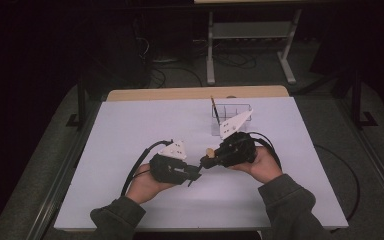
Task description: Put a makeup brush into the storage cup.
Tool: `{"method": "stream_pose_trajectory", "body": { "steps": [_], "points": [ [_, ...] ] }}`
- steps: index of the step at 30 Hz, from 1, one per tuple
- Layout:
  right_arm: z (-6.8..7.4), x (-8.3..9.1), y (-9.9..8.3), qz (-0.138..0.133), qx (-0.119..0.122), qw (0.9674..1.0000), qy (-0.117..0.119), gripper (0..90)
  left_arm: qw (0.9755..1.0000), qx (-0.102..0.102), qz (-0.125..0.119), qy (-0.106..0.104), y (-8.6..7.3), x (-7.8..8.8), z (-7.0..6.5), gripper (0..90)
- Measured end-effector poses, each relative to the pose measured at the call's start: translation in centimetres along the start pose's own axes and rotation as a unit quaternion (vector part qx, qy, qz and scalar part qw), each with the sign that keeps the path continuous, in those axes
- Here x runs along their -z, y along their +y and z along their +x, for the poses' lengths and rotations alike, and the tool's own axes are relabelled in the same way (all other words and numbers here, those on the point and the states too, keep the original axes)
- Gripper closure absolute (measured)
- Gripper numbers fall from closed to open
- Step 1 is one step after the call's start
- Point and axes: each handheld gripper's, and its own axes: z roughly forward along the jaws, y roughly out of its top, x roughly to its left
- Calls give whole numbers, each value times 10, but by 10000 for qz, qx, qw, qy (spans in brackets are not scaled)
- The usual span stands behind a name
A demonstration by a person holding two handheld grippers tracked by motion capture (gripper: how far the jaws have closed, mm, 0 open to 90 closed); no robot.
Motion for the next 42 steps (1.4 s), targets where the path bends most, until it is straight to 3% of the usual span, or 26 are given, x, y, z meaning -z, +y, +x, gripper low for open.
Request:
{"method": "stream_pose_trajectory", "body": {
  "steps": [4,7,11,12,15,18,22,26,33,36,42],
  "points": [
    [2,-5,8,327,213,9992,61,831,10000,45,27,-41,0,-1,-1,765],
    [3,-6,11,383,265,9989,24,831,10000,-46,-6,-71,0,0,-2,826],
    [4,-6,9,211,201,9996,18,807,9999,-1,-85,-61,-1,2,0,833],
    [3,-6,9,105,170,9998,58,755,9999,-4,-121,-31,-1,3,0,834],
    [2,-6,5,-91,35,9999,46,719,9998,33,-204,-4,-2,6,2,835],
    [2,-8,0,-272,-62,9996,-36,696,9987,232,-439,-59,-3,7,4,836],
    [0,-6,-4,-595,-84,9981,-112,713,9985,271,-483,-10,-3,7,7,836],
    [0,-4,-3,-719,-98,9972,-153,770,9984,304,-482,8,-2,4,6,836],
    [0,-4,-3,-711,-58,9974,-133,823,9983,322,-490,-10,-1,1,5,834],
    [0,-3,-2,-658,-71,9977,-117,829,9989,225,-407,37,-1,2,5,825],
    [-2,-2,-2,-409,-135,9988,-227,829,9989,258,-385,96,-4,5,5,726]
  ]
}}
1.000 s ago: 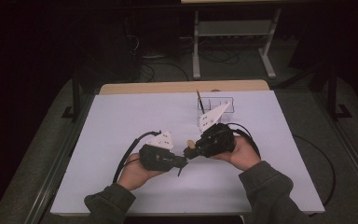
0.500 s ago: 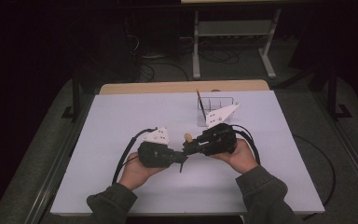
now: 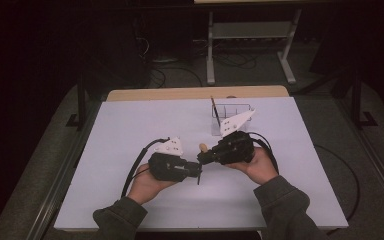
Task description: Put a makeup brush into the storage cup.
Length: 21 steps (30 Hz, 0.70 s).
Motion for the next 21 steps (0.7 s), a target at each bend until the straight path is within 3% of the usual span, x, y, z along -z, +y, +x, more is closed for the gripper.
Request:
{"method": "stream_pose_trajectory", "body": {
  "steps": [6,9,21],
  "points": [
    [-5,2,0,153,-34,9998,-91,829,9999,18,74,95,-6,4,1,688],
    [-6,2,1,185,-54,9998,-85,829,9999,123,73,26,-11,6,4,673],
    [-13,5,0,311,-88,9993,-196,829,9994,155,163,280,-22,13,8,630]
  ]
}}
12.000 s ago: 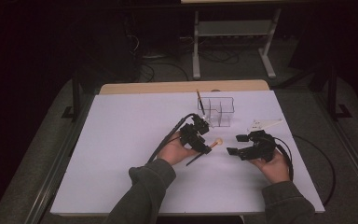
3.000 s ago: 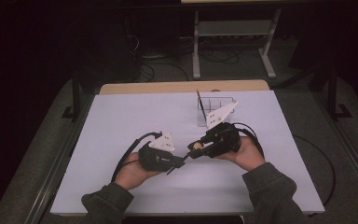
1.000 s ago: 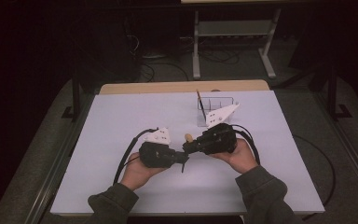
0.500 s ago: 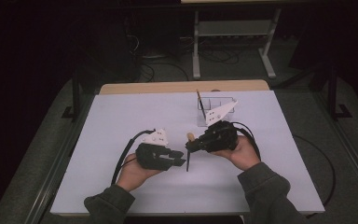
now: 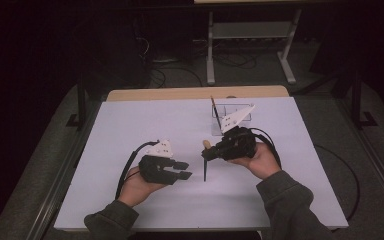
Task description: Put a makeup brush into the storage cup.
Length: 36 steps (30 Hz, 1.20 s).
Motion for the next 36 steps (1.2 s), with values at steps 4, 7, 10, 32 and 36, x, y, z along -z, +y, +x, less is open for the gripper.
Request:
{"method": "stream_pose_trajectory", "body": {
  "steps": [4,7,10,32,36],
  "points": [
    [-4,2,-2,21,-36,10000,-45,829,10000,3,31,59,-3,3,3,616],
    [-6,4,-2,31,-63,10000,-65,829,9999,61,-16,101,-6,6,5,616],
    [-7,6,-2,43,-94,9999,-65,829,9999,58,-30,128,-8,8,7,607],
    [-20,29,-9,104,-315,9988,-366,829,9982,186,-202,532,-27,31,9,555],
    [-23,34,-11,152,-356,9984,-419,829,9975,262,-222,621,-30,36,7,545]
  ]
}}
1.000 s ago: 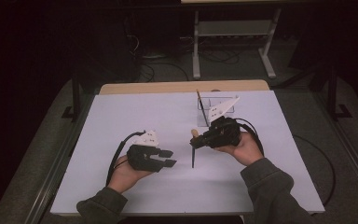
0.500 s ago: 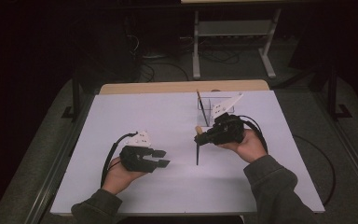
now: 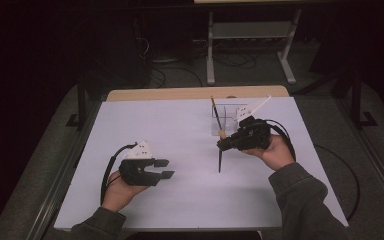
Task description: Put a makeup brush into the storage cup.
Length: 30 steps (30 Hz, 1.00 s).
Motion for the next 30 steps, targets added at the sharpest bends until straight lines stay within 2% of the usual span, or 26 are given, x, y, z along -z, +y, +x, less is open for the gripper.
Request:
{"method": "stream_pose_trajectory", "body": {
  "steps": [7,14,19,30],
  "points": [
    [-4,12,-5,-25,-102,9999,-129,829,9999,91,67,130,-12,9,1,518],
    [-6,20,-7,-39,-130,9997,-216,829,9997,73,86,231,-21,13,1,509],
    [-8,22,-9,67,-186,9994,-269,829,9995,105,106,280,-26,14,3,487],
    [-14,27,-9,229,-264,9985,-417,829,9992,176,-12,367,-30,22,6,470]
  ]
}}
